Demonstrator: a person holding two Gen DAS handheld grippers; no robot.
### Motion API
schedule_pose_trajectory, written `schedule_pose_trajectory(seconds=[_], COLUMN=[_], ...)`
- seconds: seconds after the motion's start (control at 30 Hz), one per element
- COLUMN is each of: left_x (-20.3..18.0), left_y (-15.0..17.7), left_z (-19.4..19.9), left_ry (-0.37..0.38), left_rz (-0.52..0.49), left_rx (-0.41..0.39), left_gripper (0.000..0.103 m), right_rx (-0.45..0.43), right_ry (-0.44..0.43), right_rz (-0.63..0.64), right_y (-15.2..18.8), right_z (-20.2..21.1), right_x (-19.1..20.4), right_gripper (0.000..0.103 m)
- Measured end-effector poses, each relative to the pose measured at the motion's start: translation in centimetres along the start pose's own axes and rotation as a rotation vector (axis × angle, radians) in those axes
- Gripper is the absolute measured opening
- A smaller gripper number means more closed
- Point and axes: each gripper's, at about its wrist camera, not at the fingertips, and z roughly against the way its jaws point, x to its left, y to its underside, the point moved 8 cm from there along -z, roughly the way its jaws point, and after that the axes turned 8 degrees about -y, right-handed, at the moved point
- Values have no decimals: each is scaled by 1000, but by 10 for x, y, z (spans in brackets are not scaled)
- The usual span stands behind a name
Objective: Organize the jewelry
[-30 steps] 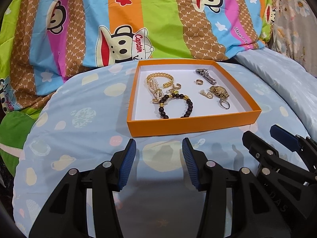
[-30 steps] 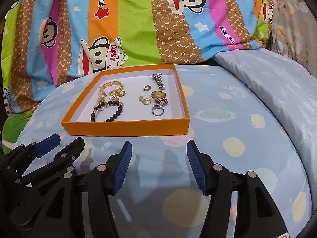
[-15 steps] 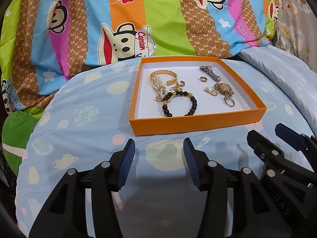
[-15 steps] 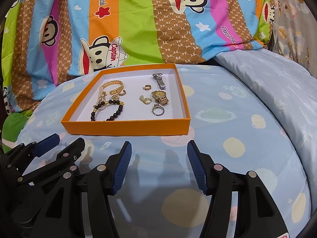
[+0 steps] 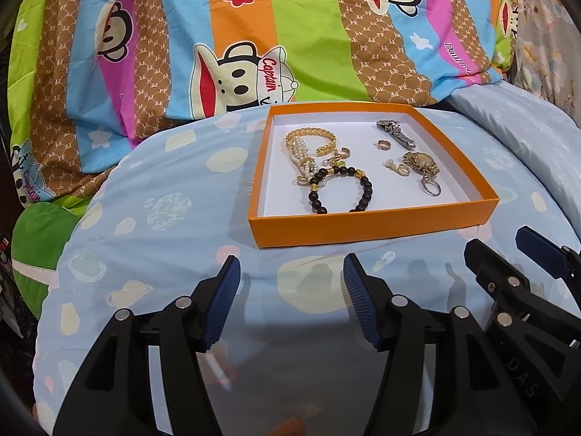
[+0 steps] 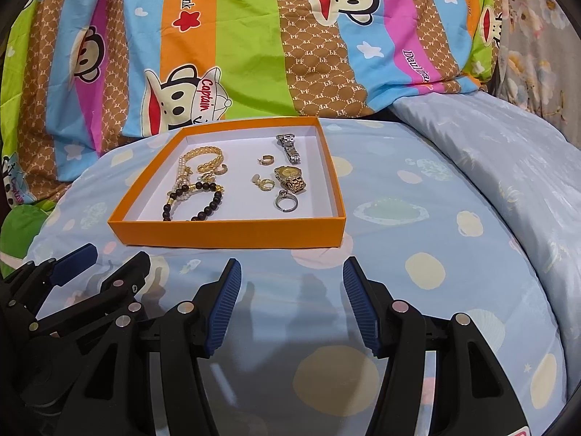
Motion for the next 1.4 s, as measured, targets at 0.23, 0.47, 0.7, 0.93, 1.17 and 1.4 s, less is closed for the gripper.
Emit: schedule_pose_trajectory(seconds=[0.23, 0.47, 0.7, 0.93, 1.17, 1.4], left_x=[2, 2, 2, 2, 2, 2], left_y=[-1, -1, -1, -1, -1, -1], left_z=[3, 4, 4, 4, 4, 4], left_ry=[-24, -26, -25, -27, -27, -26], left_rz=[-1, -1, -1, -3, -3, -4], left_rx=[-17, -18, -18, -17, -17, -15], left_gripper=[58, 58, 58, 58, 58, 58], right_rx=[-9, -11, -11, -11, -11, -11], right_ry=[6, 8, 7, 8, 9, 9], right_rz=[7, 8, 8, 9, 9, 9], right_y=[-1, -1, -1, -1, -1, -1], right_z=[2, 3, 3, 3, 3, 2], right_x=[0, 1, 1, 1, 1, 1], right_gripper=[58, 58, 58, 58, 58, 58])
